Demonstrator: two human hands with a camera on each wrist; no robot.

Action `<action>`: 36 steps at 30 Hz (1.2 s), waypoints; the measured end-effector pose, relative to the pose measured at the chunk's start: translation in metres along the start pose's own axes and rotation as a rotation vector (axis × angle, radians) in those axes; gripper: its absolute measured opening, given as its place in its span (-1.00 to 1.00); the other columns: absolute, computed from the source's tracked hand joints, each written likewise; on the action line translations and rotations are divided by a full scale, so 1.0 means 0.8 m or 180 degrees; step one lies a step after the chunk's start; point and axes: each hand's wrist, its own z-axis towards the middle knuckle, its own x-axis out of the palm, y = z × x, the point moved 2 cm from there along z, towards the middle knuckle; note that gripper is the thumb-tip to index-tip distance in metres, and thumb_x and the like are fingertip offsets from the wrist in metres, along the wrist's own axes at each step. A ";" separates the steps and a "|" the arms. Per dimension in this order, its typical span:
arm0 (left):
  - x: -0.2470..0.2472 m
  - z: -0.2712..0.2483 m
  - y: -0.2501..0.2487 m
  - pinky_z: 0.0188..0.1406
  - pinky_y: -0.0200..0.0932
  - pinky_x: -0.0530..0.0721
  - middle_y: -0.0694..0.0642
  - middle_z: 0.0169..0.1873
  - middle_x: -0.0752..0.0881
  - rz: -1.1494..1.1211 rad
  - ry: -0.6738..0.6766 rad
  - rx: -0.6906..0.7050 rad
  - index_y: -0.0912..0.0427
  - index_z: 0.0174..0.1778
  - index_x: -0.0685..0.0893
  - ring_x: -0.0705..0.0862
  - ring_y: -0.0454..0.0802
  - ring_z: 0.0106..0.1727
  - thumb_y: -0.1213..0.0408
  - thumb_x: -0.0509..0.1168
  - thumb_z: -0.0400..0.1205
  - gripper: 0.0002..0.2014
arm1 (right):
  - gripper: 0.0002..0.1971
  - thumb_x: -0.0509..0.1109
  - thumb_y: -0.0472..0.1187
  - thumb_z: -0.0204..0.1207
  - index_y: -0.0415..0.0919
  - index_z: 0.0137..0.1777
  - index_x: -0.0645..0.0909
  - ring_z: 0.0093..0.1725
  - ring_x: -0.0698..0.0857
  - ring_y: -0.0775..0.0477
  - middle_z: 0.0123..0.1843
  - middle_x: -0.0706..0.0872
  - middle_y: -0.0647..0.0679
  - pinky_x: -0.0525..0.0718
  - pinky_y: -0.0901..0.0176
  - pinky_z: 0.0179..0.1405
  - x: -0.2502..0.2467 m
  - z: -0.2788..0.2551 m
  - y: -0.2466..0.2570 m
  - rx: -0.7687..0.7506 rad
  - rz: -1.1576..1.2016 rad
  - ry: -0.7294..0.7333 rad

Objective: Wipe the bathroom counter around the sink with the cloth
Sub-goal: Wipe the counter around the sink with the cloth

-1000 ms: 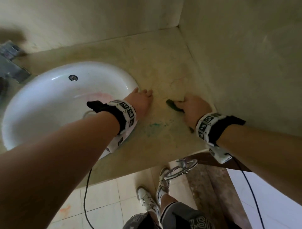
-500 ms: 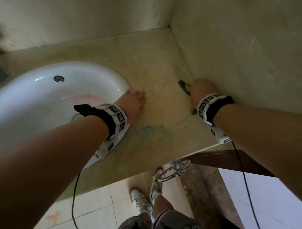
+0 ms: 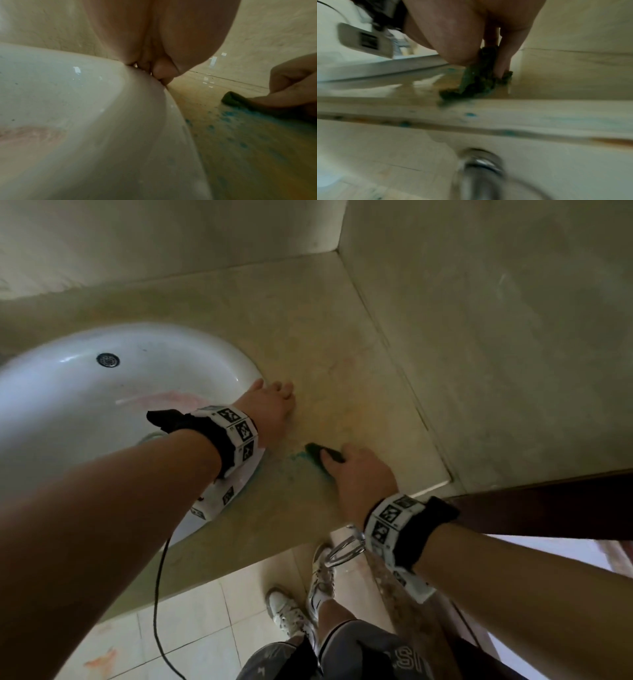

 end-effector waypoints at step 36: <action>-0.011 -0.075 -0.022 0.51 0.07 0.35 0.24 0.58 0.28 -0.0590 0.0258 -0.0375 0.24 0.60 0.26 0.27 0.19 0.58 0.41 0.11 0.68 -0.48 | -0.58 0.04 -0.12 0.66 0.13 0.48 0.45 0.15 0.55 -0.15 0.24 0.56 -0.05 0.54 0.09 0.06 -0.012 0.018 0.050 -0.1386 0.0030 -0.0145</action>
